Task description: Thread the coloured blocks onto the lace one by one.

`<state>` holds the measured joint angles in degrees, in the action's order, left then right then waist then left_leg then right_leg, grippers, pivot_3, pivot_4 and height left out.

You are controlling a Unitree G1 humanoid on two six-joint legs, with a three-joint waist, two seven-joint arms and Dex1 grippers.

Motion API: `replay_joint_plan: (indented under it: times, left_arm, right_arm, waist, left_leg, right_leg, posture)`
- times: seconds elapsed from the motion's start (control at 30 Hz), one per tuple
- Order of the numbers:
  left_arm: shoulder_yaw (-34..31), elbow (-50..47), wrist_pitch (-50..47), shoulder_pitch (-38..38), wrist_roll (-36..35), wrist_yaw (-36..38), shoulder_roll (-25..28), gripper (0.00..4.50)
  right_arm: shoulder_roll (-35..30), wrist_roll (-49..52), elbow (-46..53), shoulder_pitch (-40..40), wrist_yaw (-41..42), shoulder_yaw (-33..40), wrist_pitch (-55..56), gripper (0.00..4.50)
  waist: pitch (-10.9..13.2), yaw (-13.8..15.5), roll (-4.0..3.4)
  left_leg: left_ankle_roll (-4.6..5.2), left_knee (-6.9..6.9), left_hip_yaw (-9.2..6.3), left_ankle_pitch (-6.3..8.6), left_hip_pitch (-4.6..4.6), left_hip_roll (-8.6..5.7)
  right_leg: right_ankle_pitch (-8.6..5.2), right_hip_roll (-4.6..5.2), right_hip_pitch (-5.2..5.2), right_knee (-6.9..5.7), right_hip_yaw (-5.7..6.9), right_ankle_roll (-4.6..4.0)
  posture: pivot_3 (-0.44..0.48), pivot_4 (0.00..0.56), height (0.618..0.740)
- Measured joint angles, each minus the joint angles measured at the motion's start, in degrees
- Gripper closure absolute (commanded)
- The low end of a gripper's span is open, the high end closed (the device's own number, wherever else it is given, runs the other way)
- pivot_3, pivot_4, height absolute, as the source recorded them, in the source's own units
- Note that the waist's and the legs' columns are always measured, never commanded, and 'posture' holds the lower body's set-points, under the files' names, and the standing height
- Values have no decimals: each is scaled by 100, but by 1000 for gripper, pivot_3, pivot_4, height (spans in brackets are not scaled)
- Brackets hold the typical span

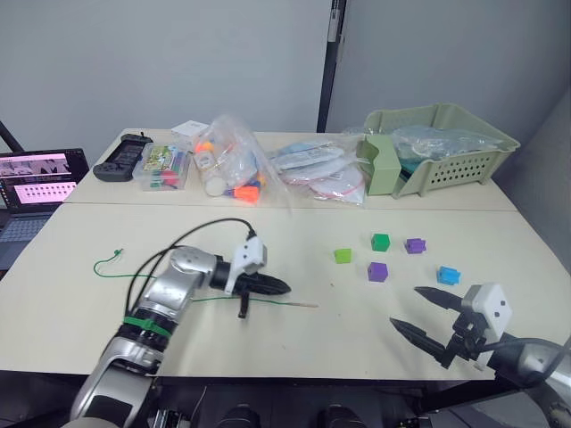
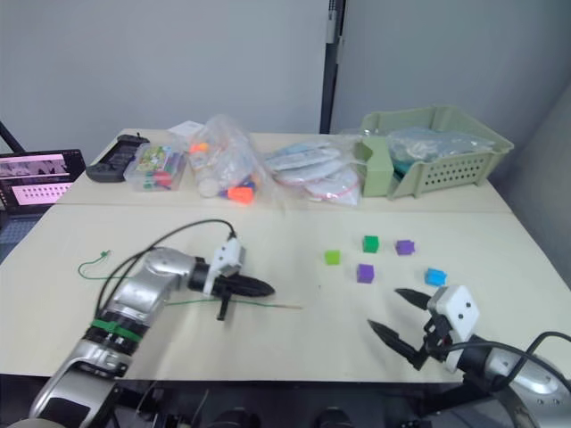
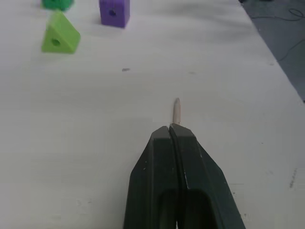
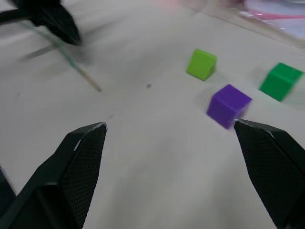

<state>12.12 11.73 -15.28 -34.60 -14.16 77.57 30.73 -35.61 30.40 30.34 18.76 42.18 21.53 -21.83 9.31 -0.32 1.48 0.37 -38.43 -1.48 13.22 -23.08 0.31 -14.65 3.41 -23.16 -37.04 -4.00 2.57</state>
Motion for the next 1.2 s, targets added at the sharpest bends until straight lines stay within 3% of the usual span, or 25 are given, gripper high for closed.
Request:
replay_joint_plan:
  times: [0.17, 0.33, 0.37, 0.53, 0.83, 1.0, 1.2]
  left_arm:
    - [-187, -880, -507, 475, -301, -55, 347, 4487]
    - [-77, -1000, -404, 642, -73, -335, 373, 4487]
    - [-10, -975, -348, 633, 3, -407, 302, 3934]
    - [613, -628, -11, 446, 593, -582, 55, 2354]
    - [1080, -162, 156, 135, 1004, -714, -235, 2354]
    - [1091, 182, 359, -1, 1056, -746, -290, 3775]
    - [1085, 251, 402, -23, 1087, -740, -298, 3775]
  right_arm:
    - [633, -338, 127, 75, -1271, 43, -391, 0]
    - [1217, -514, 183, 69, -2029, 9, -457, 0]
    - [1235, -536, 239, 62, -2090, -11, -469, 0]
    - [1083, -562, 539, 200, -2072, -76, -487, 0]
    - [418, -192, 788, 411, -1074, -56, -460, 0]
    - [-489, 147, 545, 377, 222, 36, -255, 0]
    - [-1127, 133, -429, -132, 1086, 154, -42, 0]
  waist:
    - [-1, -23, -3]
    - [-1, -18, -6]
    - [-1, -15, -6]
    - [-1, -19, -6]
    - [-1, -52, -6]
    - [-1, -47, -5]
    - [-1, -48, -5]
  left_leg:
    - [-1, -1, 3, -1, 3, 7]
    - [-1, -1, 8, -1, 3, 4]
    - [-1, -2, 10, -1, 3, 3]
    - [-1, -2, 16, -1, 0, -14]
    - [0, -2, 17, -1, -1, -13]
    - [0, -8, 26, 0, 23, -15]
    - [2, 3, 27, 1, 48, -12]
  right_leg:
    - [0, 0, 2, 1, 1, 0]
    - [-1, 3, 2, 2, -2, -1]
    - [-1, 3, 3, 2, -2, -1]
    - [-1, 0, 2, 2, 1, 0]
    - [-2, -5, 5, 4, 4, 1]
    - [-4, -2, 36, 12, 4, 4]
    - [-5, -5, 64, 23, 9, 4]
  posture:
    - [0, 150, 740]
    - [0, 150, 740]
    - [0, 150, 740]
    - [0, 150, 740]
    - [0, 150, 740]
    - [0, 150, 740]
    - [0, 150, 740]
